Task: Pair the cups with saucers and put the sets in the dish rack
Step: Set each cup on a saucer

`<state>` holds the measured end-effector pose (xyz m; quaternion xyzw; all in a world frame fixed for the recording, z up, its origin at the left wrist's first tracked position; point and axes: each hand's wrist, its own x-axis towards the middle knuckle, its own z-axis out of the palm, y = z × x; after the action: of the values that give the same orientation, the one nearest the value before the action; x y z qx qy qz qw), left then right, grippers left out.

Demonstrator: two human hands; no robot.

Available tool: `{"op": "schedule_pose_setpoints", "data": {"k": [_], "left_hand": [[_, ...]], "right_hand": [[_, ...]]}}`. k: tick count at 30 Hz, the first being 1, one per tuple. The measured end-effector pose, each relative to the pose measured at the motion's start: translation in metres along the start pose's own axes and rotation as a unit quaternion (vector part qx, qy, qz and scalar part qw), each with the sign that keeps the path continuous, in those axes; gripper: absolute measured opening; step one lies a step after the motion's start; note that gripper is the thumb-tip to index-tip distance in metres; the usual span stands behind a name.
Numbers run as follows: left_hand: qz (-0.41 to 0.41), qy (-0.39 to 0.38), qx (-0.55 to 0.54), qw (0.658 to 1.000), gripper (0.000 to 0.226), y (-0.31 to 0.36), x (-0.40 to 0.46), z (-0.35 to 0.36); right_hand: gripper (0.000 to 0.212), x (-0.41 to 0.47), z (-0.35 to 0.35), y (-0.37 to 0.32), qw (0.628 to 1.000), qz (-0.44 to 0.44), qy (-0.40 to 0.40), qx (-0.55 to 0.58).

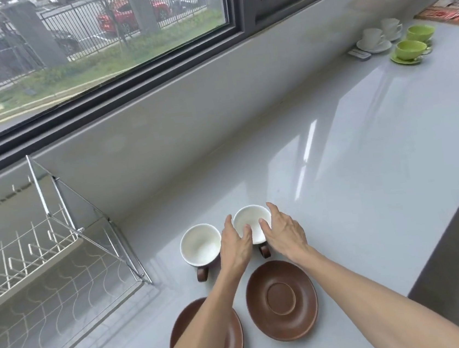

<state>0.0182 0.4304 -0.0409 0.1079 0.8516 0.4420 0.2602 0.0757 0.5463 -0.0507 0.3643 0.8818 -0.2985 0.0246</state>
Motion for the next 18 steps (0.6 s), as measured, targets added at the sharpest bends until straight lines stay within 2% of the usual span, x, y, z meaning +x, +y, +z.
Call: {"op": "schedule_pose_setpoints", "data": {"k": [5, 10, 14, 18], "left_hand": [[-0.058, -0.054, -0.033, 0.996, 0.061, 0.002, 0.007, -0.002], [-0.097, -0.079, -0.080, 0.989, 0.068, 0.003, 0.010, -0.003], [-0.100, -0.082, -0.097, 0.987, 0.053, 0.008, -0.001, -0.008], [-0.088, -0.064, -0.093, 0.990, 0.061, 0.008, -0.011, -0.018]], "right_hand": [[0.046, 0.004, 0.003, 0.002, 0.999, 0.037, -0.007, 0.029], [0.045, 0.007, 0.006, 0.005, 0.997, 0.051, 0.003, 0.055], [0.043, 0.002, 0.007, 0.004, 0.997, 0.049, 0.011, 0.058], [0.042, -0.006, 0.000, -0.001, 0.998, 0.026, 0.022, 0.059]]}}
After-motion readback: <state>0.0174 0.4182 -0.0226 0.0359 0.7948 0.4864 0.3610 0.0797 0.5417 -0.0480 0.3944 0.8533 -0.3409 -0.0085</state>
